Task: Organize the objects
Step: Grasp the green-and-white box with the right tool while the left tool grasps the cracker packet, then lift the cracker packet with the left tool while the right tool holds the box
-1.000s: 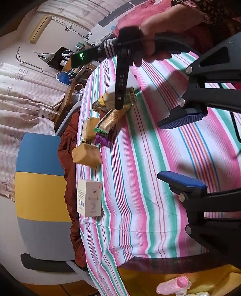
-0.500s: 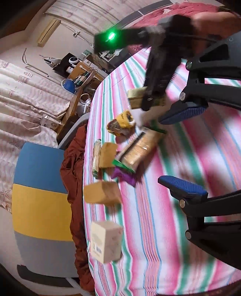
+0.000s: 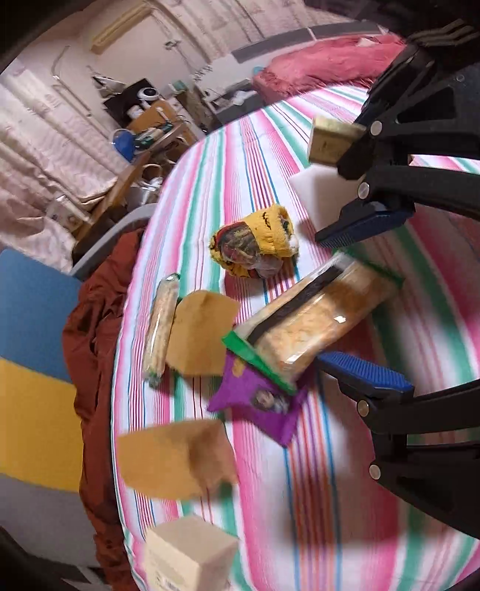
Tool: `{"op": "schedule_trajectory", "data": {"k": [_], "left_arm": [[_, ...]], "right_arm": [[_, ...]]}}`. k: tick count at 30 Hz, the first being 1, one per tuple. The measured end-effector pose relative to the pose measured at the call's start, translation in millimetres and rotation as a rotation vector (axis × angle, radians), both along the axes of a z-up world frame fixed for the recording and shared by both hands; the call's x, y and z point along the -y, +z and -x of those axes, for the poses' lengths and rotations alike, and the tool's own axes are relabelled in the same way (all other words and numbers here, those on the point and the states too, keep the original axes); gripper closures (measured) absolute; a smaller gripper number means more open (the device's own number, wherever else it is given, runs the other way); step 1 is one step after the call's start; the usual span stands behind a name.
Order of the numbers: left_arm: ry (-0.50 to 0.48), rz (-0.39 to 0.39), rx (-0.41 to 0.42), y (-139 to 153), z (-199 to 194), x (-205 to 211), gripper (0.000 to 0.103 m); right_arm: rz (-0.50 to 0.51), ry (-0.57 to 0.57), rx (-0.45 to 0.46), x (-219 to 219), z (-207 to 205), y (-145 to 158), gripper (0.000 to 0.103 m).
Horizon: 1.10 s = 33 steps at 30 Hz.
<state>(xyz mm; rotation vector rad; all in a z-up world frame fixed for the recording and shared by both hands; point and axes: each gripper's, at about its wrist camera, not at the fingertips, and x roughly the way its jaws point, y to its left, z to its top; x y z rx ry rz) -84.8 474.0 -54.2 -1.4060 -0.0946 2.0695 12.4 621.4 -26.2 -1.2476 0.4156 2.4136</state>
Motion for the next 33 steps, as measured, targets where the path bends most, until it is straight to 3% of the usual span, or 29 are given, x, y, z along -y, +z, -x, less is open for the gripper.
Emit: {"op": "schedule_trajectory", "data": {"k": [5,8,10,12,15,17,19,24,27,31,33], "left_arm": [[-0.021,0.073,0.026,-17.3,3.5,-12.3,0.045],[-0.039,0.043,-0.006,-17.3,-1.9,-3.0,0.051],[-0.058,0.003,-0.005,-17.0,-3.9,6.3,0.067],[-0.057,0.006,-0.013,-15.5,-7.2,12.3,0.073],[-0.047,-0.051,0.04,-14.5,-11.2,14.7,0.074],[-0.036,-0.058,0.068,-14.5,-8.9,11.1,0.067],[-0.016,-0.05,0.097,-14.6,-6.6,2.9,0.053],[0.026,0.003,0.138,-17.5,1.7,-19.3,0.045],[0.026,0.08,0.094,-16.0,2.3,-34.9,0.043],[-0.057,0.225,-0.016,-15.5,-6.4,-55.6,0.039],[-0.089,0.233,-0.071,-15.8,-12.9,-54.7,0.039]], "right_arm": [[0.0,-0.017,-0.001,-5.0,1.3,-1.0,0.073],[0.0,-0.014,-0.002,-5.2,1.6,-1.4,0.073],[0.0,-0.013,-0.001,-5.5,1.9,-1.9,0.073],[0.002,-0.014,-0.004,-6.1,1.0,-1.2,0.073],[0.005,-0.019,-0.011,-7.3,-0.1,0.1,0.073],[0.001,-0.023,-0.015,-8.1,-0.7,1.5,0.072],[0.004,-0.034,-0.022,-10.4,-2.5,2.9,0.073],[0.022,-0.083,-0.04,-24.5,-10.1,5.3,0.073],[0.033,-0.103,-0.049,-30.5,-12.0,6.1,0.073],[0.036,-0.111,-0.054,-33.4,-12.0,7.0,0.072],[0.022,-0.11,-0.048,-32.5,-11.1,6.9,0.072]]}}
